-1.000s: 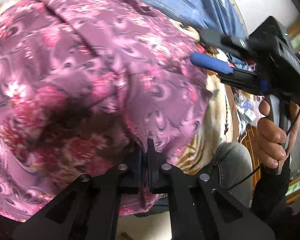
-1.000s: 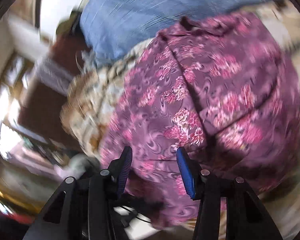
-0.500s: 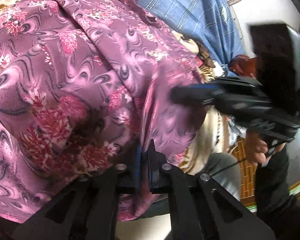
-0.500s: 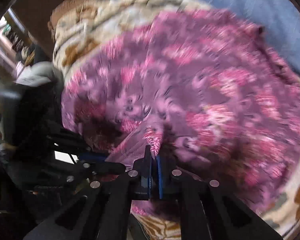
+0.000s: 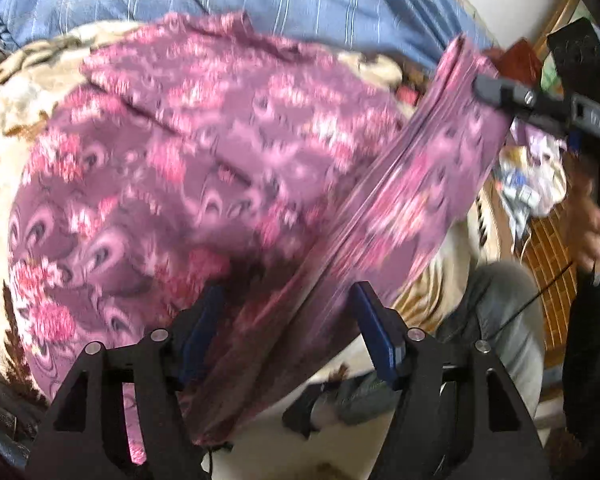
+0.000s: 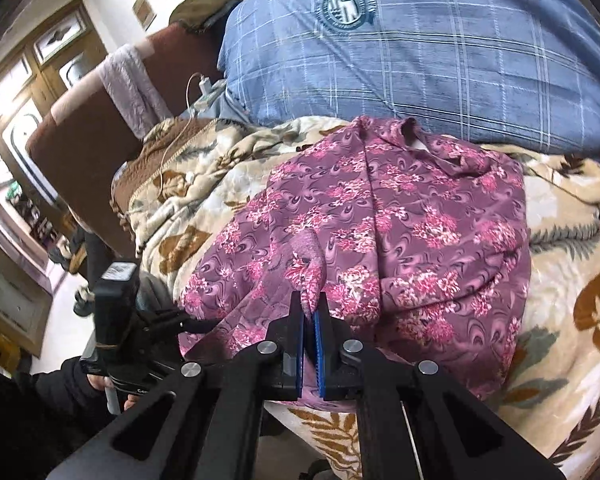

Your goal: Fold small clothes

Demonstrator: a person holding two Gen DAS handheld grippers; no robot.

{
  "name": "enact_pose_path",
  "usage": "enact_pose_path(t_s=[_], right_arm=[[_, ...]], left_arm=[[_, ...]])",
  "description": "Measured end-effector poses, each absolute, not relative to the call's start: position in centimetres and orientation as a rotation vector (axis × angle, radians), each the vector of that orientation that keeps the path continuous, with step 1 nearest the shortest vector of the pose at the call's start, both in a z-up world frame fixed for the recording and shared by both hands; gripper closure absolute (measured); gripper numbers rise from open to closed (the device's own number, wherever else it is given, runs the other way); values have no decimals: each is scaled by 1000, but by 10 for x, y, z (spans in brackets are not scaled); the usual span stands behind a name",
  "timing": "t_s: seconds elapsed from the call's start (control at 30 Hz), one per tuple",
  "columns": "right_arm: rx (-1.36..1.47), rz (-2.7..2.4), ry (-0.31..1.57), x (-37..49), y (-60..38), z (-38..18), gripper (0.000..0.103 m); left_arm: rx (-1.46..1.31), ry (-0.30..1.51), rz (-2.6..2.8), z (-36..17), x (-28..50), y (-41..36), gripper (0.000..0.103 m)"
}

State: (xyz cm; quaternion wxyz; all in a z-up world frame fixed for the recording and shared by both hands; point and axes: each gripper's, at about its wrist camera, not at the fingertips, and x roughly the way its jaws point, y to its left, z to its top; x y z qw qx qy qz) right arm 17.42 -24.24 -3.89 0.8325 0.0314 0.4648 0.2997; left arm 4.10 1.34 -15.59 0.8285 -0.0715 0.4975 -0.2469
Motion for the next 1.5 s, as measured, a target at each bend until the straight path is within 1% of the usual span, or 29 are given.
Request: enact_pose_path(t_s=[0.03,0.07,0.1,0.27,0.43,0.47,0.53,0.57,0.6,0.7,0.73,0.8,0.83,0.93,1.0,1.1,1.17,1.33,1.43,1.5], right_arm=[[82,633,980,171,-246,-37,99],[92,630,971,166,-250,-36,99],[106,625,958,163,-256,-33,99],[203,592,894,149,-279,-24,99],[288,569,869,153,-301,-22,99],[301,566,863,154,-303,-22,99],[316,549,859,157,-307,-23,99],[328,546,859,159,-308,-23,99],[340,542,857,161,-310,-24,99],[357,532,847,165,-312,-25,99],[369,528,842,166,-314,-25,99],[392,522,834,168,-318,-24,99],[406,512,833,169,-320,-23,99],[442,502,839,174,-323,-23,99],[446,485,843,176,-325,-24,99],[477,492,840,178,-330,-25,99],[486,482,832,178,-333,-24,99],[520,469,791,179,-344,-20,99],[527,426,772,191,-355,-16,99],[549,406,766,211,-366,-14,99]], left_arm=[[-135,1077,-516,-160,41,13,39],[-136,1096,-507,-165,42,14,45],[-147,1115,-498,-168,41,16,48],[-84,1113,-482,-166,29,11,48],[10,1133,-424,-168,26,13,48],[29,1133,-412,-170,25,17,49],[73,1150,-364,-175,22,23,69],[77,1152,-345,-175,22,28,87],[70,1151,-333,-174,22,33,99],[-60,1142,-353,-164,26,55,99],[-91,1138,-363,-161,26,61,97],[-90,1136,-320,-160,27,69,84],[-83,1138,-302,-161,26,72,83],[-79,1153,-299,-165,25,76,84],[-44,1130,-286,-159,20,78,95],[-58,1100,-277,-142,20,84,94],[-71,1092,-275,-132,19,89,92],[-129,1066,-299,-98,39,103,96],[-188,1021,-350,-67,76,112,96],[-211,991,-391,-50,119,115,96]])
